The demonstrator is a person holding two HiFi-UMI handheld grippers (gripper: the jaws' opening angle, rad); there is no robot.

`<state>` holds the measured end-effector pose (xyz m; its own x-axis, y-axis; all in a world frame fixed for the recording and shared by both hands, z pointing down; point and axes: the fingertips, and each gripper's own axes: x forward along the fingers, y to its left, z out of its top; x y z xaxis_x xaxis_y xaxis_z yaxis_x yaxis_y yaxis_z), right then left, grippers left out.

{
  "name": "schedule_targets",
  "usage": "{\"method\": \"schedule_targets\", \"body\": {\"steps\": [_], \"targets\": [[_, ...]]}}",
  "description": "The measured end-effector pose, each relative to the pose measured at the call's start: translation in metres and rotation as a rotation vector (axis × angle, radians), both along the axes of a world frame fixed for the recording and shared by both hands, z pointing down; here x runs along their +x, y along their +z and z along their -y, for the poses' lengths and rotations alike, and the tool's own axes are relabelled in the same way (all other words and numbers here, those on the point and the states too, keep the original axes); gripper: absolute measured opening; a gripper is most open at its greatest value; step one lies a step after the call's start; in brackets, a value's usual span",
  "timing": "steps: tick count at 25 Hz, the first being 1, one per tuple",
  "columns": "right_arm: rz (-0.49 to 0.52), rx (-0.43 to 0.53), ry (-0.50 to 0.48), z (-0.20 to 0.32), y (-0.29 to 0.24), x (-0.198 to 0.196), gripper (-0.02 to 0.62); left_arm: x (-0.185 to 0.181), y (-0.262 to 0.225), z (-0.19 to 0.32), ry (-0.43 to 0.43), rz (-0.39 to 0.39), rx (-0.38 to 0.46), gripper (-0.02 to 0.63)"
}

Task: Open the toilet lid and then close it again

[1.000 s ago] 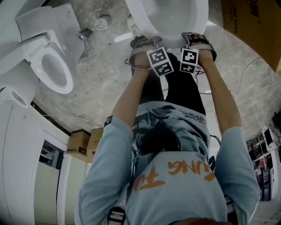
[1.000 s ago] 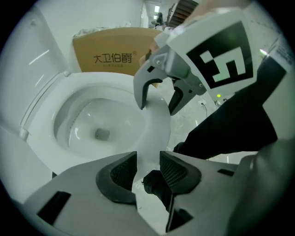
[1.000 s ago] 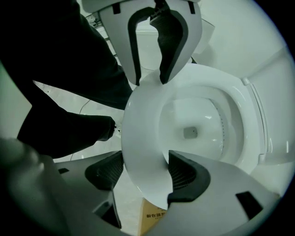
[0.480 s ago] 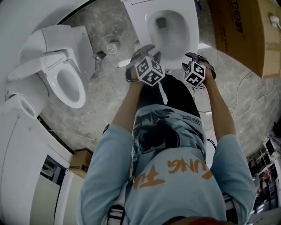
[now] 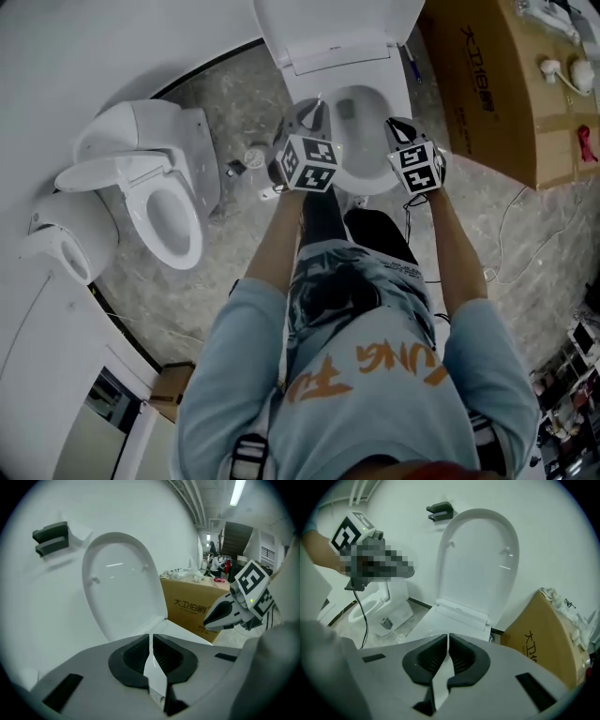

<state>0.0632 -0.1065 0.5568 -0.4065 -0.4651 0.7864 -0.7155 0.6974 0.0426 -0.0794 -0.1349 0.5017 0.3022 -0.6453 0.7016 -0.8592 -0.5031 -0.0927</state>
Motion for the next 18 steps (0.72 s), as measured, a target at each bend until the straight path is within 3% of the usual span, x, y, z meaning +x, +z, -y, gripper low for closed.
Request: {"method": "schedule_targets", "body": {"steps": [8,13,18], "targets": [[0.037,0.162,0.107,0.086,-0.086,-0.013,0.015,-0.034,-0.085,0.08,-0.054,-0.029,0.158,0.046],[-0.077,0.31,0.017,0.134,-0.137,-0.033,0.015,-0.051,-0.134,0.124,-0.052,-0.01,0.251,0.046],[-0.051,0.44,0.075,0.179,-0.204,-0.049,0.016,-0.061,-0.19,0.158,-0.029,0.014,0.343,0.046]]}}
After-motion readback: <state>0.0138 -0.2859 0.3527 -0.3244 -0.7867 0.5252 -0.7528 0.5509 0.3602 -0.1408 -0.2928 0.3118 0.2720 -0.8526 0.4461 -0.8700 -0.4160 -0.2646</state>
